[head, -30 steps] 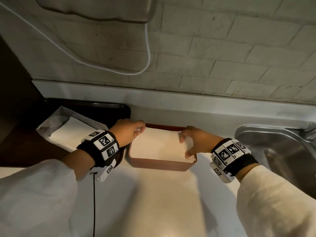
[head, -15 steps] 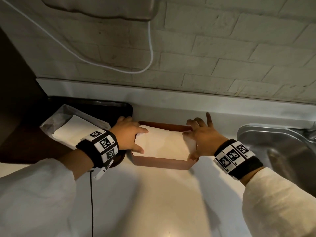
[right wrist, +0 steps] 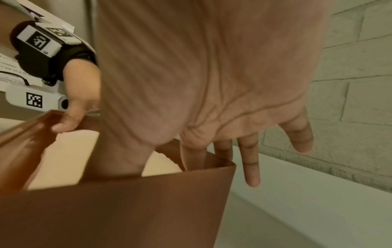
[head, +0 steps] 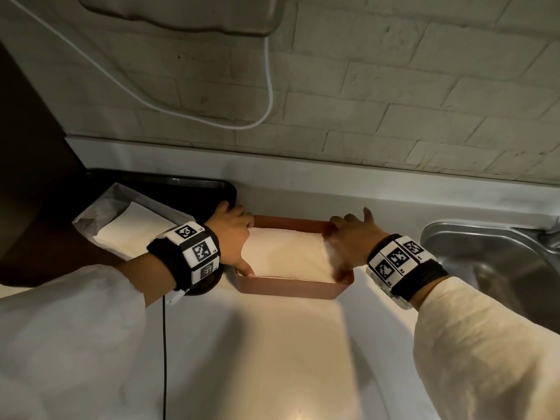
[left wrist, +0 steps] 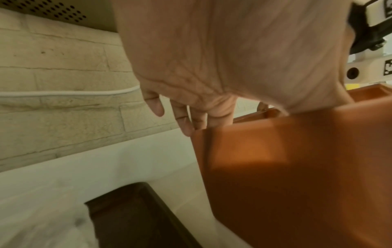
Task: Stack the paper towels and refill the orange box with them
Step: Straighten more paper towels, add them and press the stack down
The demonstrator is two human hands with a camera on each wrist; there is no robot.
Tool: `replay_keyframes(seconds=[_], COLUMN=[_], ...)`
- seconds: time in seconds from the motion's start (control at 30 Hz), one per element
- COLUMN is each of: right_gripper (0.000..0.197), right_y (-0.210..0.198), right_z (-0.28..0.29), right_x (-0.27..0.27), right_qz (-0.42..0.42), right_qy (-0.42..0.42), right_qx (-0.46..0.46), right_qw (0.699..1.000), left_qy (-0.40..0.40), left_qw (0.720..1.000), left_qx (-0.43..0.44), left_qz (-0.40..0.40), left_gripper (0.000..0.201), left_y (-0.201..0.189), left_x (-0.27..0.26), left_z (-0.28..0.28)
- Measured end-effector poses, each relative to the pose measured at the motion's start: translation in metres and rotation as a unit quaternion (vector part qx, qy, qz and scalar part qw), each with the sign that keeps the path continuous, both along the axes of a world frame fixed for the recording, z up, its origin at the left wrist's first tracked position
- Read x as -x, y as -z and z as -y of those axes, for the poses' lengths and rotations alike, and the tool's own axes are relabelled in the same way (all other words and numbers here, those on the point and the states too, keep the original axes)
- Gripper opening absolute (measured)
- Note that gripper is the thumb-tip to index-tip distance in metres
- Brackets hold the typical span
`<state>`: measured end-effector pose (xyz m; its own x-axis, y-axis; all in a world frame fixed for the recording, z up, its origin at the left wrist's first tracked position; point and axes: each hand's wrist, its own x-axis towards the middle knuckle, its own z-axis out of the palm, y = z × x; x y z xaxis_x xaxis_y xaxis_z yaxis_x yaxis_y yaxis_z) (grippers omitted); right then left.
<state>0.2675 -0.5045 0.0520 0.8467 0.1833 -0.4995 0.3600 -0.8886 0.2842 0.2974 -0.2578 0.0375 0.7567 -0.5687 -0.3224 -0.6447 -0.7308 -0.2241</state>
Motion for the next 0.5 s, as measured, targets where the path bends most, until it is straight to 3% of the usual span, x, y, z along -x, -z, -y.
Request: replay_keyframes(seconds=[0.17, 0.33, 0.43, 0.5], right_gripper=[0.081, 0.089, 0.066, 0.045], right_y=[-0.003, -0.017, -0.022, -0.026], right_z=[-0.001, 0.015, 0.016, 0.001], right_x=[0.004, 0.009, 0.022, 0.036], right_qz=[0.011, -0.003, 0.114, 0.165], right_qy=[0.003, 0.080, 0.104, 0.101], right_qx=[-0.017, -0.156, -0.275, -0.402], right_qw=[1.000, 0.984, 0.949, 0.895], left_qy=[0.007, -0.011, -0.077, -0.118], left_qw=[1.000, 1.000, 0.986, 0.940], left_qx=[-0.009, 0.017, 0.147, 0.318], left_qz=[0.003, -0.001, 0.011, 0.024], left_gripper=[0.085, 0.077, 0.063, 0.045], left_y=[-0.002, -0.016, -0.034, -0.040], left_x=[0.001, 0.007, 0.023, 0.045], left_z=[0.000, -0.004, -0.019, -0.038])
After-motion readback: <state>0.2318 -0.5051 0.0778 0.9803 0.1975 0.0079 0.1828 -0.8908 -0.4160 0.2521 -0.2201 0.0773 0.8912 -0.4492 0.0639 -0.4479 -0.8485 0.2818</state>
